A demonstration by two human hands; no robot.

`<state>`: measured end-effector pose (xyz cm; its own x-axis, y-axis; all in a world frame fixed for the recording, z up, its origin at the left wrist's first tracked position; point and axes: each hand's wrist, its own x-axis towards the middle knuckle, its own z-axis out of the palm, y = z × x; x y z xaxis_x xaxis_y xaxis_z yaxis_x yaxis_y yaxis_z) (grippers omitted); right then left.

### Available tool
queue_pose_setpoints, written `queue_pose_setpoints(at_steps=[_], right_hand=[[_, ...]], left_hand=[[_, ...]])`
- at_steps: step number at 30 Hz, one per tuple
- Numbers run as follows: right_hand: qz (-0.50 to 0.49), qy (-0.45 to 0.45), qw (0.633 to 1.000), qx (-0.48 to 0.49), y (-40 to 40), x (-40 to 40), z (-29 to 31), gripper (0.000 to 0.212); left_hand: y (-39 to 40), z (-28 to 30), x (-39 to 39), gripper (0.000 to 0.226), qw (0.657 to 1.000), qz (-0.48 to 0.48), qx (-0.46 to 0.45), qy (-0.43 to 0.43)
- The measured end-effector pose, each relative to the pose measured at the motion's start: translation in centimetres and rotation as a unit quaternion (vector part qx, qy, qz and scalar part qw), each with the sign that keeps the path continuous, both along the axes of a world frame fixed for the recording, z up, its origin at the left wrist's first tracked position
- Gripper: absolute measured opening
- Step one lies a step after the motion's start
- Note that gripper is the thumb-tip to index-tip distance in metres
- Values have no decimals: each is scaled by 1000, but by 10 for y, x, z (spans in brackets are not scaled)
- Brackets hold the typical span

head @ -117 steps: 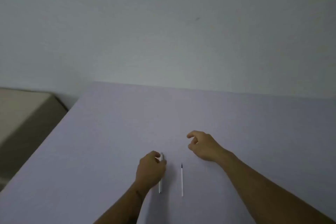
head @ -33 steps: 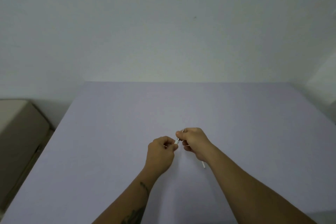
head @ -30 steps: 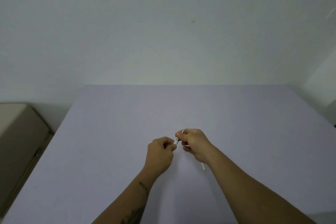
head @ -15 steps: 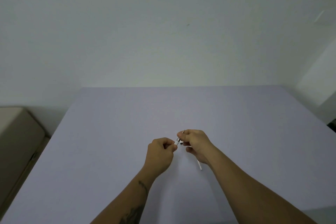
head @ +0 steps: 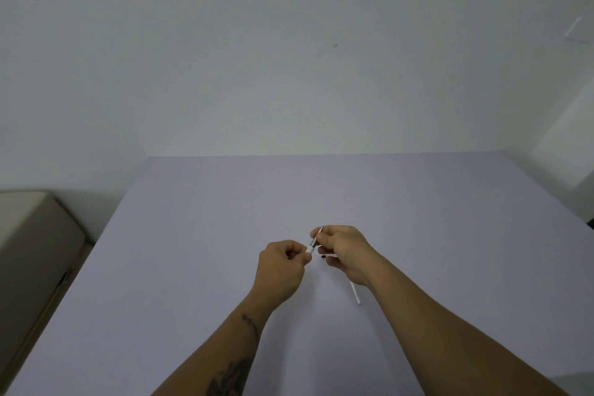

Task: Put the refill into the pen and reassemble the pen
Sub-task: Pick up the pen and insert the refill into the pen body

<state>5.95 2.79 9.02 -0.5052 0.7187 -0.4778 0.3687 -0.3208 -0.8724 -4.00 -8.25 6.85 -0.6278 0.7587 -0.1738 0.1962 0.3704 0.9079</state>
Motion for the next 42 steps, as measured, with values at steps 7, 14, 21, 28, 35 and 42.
queue_pose_setpoints(at_steps=[7,14,21,28,35,42], right_hand=[[14,-19,999,-29,0,-3,-3,18],[1,2,1000,-3,-2,-10,-9,18],[-5,1,1000,-8,-1,-12,-10,11],[28,4,999,-32,1,-13,-5,21],[16,-7,1000,-16,0,-18,-8,16],[23,8,999,-32,-2,-19,-5,13]], left_hand=[[0,-3,-5,9,1000,17,1,-9],[2,-3,-8,9,1000,11,-7,0],[1,-5,-12,6,1000,19,-3,-3],[0,-10,-17,5,1000,24,-9,2],[3,-8,-22,6,999,22,-8,-25],[1,-9,-23,5,1000,23,0,-21]])
